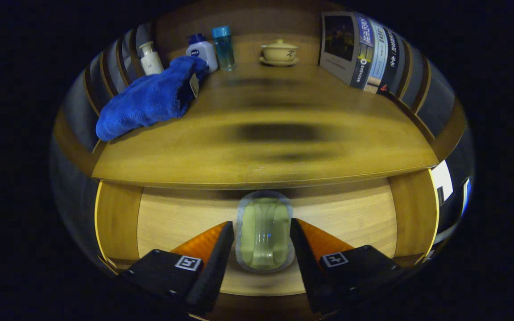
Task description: Pull open the drawer, take out the items inside it, and place them on the countertop above the cabinet.
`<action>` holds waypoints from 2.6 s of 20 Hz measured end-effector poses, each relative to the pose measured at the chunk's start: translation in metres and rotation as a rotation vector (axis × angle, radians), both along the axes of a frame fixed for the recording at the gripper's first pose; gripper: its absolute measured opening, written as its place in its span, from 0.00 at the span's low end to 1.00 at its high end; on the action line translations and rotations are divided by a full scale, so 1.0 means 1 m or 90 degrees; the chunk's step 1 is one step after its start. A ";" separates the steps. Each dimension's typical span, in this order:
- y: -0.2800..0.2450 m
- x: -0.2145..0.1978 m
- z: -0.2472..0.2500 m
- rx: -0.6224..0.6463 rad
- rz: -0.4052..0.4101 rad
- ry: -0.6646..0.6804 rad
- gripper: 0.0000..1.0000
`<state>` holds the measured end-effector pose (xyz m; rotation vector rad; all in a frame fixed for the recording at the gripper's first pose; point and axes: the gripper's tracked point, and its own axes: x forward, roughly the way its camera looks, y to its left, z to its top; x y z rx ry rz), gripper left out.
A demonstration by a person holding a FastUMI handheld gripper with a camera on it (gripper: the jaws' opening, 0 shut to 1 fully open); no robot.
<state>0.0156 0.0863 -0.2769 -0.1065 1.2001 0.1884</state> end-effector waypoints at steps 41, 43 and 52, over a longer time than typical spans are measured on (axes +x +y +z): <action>0.019 0.129 0.156 0.055 -0.014 -0.181 0.21; 0.023 0.145 0.147 0.053 -0.012 -0.195 0.21; 0.026 0.176 0.132 0.050 -0.030 -0.266 0.40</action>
